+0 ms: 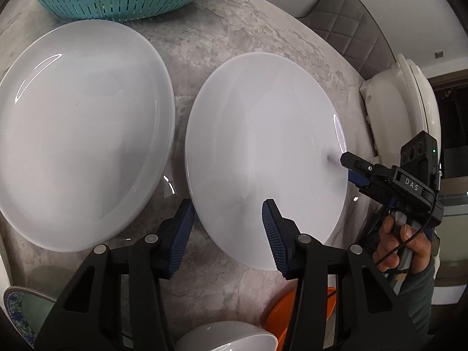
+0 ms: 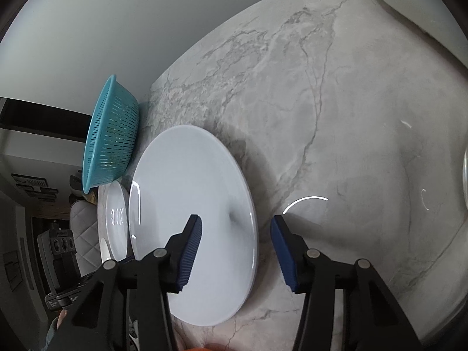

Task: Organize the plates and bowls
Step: 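Move the left tool to the large white plate's rim while the right tool reaches its opposite rim, then close the left gripper on the plate rim while the right gripper closes on the opposite rim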

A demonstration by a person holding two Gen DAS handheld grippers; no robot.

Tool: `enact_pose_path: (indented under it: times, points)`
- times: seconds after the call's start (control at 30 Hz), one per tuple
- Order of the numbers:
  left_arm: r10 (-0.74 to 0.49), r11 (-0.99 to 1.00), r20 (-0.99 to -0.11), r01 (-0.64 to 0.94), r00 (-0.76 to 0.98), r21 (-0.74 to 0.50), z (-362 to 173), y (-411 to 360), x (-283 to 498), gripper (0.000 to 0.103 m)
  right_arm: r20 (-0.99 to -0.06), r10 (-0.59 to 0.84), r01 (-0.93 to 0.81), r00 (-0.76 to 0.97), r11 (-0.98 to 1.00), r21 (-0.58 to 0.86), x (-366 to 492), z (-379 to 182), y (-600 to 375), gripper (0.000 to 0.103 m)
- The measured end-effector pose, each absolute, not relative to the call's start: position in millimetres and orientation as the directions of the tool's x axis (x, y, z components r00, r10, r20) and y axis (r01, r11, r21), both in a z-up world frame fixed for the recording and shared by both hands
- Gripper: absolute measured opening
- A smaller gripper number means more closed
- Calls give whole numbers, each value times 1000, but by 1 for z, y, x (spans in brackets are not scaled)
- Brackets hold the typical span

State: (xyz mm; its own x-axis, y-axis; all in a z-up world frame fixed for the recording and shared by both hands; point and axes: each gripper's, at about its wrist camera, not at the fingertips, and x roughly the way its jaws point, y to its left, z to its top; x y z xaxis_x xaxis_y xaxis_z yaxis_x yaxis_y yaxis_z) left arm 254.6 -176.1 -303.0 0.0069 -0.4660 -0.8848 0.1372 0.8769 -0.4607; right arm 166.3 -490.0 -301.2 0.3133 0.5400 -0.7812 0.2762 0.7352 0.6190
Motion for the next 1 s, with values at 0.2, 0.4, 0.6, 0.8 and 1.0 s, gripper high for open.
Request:
enact_pose_path:
  times: [0.2, 0.4, 0.6, 0.8, 1.0]
  points:
    - [-479, 875, -877, 99, 38, -474, -304, -169, 261, 45, -765, 576, 256, 289, 724, 641, 169, -303, -486, 47]
    - [-478, 878, -876, 70, 67, -474, -305, -164, 263, 45, -740, 555, 269, 381, 699, 663, 173, -299, -499, 47]
    - [-473, 881, -877, 62, 82, -469, -306, -164, 265, 45, -767, 504, 286, 398, 726, 626, 182, -300, -510, 40]
    - [-464, 885, -883, 78, 68, -459, -309, -167, 265, 45, -766, 537, 237, 354, 741, 628, 187, -303, -501, 34]
    - [-439, 897, -897, 90, 51, -434, -313, -171, 269, 41, -771, 551, 225, 320, 746, 627, 188, -303, -496, 34]
